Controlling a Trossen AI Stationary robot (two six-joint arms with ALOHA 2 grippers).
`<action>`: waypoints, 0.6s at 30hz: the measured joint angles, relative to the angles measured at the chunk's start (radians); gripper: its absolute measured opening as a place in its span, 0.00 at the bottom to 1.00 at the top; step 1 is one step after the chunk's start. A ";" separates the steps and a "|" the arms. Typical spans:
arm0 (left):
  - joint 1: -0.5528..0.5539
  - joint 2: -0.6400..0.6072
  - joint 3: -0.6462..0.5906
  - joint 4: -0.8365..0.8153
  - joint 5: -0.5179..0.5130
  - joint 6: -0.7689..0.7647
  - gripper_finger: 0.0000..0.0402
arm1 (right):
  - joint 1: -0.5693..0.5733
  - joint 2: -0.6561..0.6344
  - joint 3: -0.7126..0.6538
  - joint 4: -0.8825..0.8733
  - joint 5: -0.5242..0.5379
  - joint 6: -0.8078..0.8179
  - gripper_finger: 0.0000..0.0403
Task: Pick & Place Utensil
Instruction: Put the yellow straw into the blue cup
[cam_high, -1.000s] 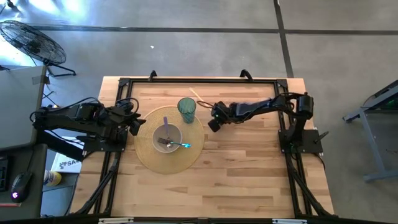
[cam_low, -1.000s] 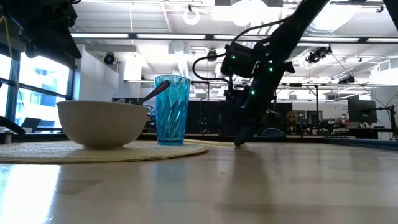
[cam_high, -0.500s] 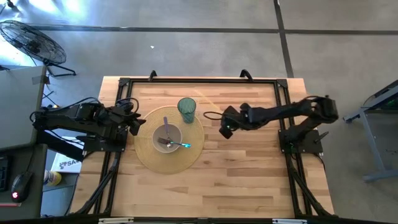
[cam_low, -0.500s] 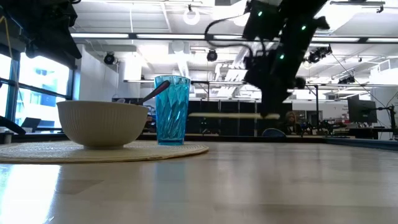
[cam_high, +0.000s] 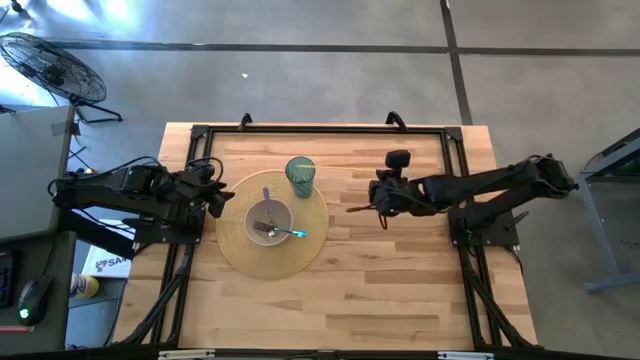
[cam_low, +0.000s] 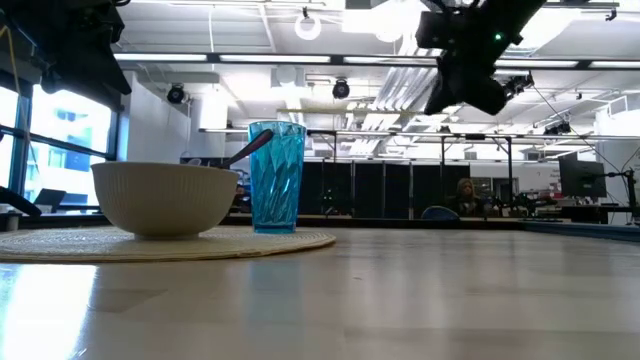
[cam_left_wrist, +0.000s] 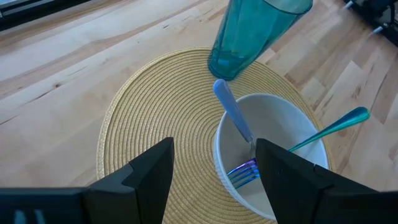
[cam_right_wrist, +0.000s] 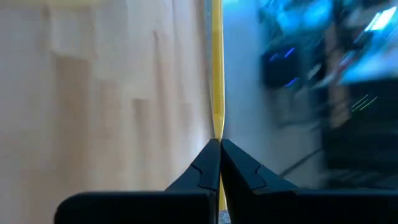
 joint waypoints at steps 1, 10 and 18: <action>0.000 0.000 0.000 0.000 0.000 0.000 0.55 | 0.005 -0.005 0.000 0.013 0.030 -0.095 0.00; 0.000 0.000 0.000 0.000 0.000 0.000 0.55 | 0.006 -0.008 0.000 0.316 0.246 -0.852 0.00; 0.000 0.000 0.000 0.000 0.000 0.000 0.55 | -0.030 -0.008 0.002 0.545 0.227 -1.365 0.01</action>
